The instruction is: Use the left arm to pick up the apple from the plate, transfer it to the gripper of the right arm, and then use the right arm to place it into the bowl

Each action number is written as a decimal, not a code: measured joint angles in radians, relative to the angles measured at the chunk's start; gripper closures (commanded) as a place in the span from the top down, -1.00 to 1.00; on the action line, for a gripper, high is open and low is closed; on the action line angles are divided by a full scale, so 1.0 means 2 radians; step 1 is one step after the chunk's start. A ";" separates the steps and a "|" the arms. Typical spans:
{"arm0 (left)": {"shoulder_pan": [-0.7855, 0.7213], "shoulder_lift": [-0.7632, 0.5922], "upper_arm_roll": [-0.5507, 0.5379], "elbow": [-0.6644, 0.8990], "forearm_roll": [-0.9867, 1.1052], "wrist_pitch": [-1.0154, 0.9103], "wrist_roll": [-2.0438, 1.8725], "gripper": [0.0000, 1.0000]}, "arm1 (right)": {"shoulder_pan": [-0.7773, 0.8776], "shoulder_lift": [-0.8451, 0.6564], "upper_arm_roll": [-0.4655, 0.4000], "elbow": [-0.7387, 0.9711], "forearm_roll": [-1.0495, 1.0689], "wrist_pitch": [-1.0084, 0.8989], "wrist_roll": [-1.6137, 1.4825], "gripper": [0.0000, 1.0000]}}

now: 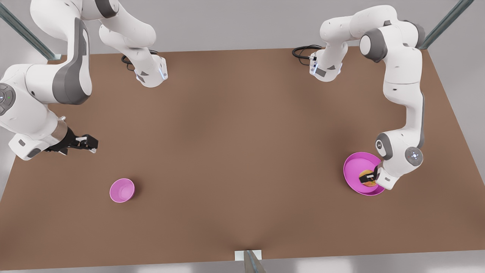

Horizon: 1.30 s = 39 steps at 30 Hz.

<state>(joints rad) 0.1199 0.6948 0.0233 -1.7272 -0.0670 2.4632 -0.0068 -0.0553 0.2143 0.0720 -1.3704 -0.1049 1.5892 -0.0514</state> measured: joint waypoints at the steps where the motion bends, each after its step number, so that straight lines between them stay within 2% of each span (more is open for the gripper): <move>1: 0.000 0.001 0.000 0.000 0.000 0.000 0.000 1.00 | 0.000 0.000 0.000 0.000 0.000 0.000 0.000 1.00; 9: 0.000 0.007 -0.001 0.000 0.000 0.002 0.000 0.99 | 0.000 0.000 0.000 0.000 0.000 0.000 0.000 1.00; 11: -0.001 0.008 -0.001 0.000 0.000 0.002 -0.001 0.75 | 0.000 0.000 0.000 0.000 0.000 0.000 0.000 1.00; 13: -0.001 0.007 -0.001 0.000 0.002 0.003 -0.003 0.70 | 0.000 0.000 0.000 0.000 0.000 0.000 0.000 1.00; 20: -0.002 -0.015 -0.008 0.028 0.005 -0.012 -0.005 0.74 | 0.000 0.000 0.000 0.000 0.000 0.000 0.000 1.00; 24: -0.006 -0.052 -0.074 0.043 -0.007 -0.031 0.002 0.76 | 0.002 0.000 0.003 0.000 0.026 -0.001 0.000 1.00; 26: -0.010 -0.055 -0.118 0.046 -0.031 -0.040 0.004 0.76 | 0.004 0.010 0.005 -0.006 0.070 -0.004 -0.001 1.00; 30: -0.043 -0.053 -0.166 0.069 -0.058 -0.050 0.008 0.77 | -0.001 0.056 0.004 -0.010 0.199 -0.014 -0.014 1.00; 35: -0.060 -0.008 -0.232 0.148 -0.193 -0.056 0.077 0.77 | -0.034 0.130 0.002 -0.012 0.384 -0.017 -0.056 1.00; 39: -0.082 0.035 -0.287 0.221 -0.279 -0.056 0.156 0.77 | 0.008 0.174 0.010 -0.003 0.532 0.026 -0.076 1.00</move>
<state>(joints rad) -0.0442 0.7655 -0.5505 -1.2861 -0.6256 2.3517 0.3045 -0.0400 0.5626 0.0927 -1.3767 0.9592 1.6414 -0.2030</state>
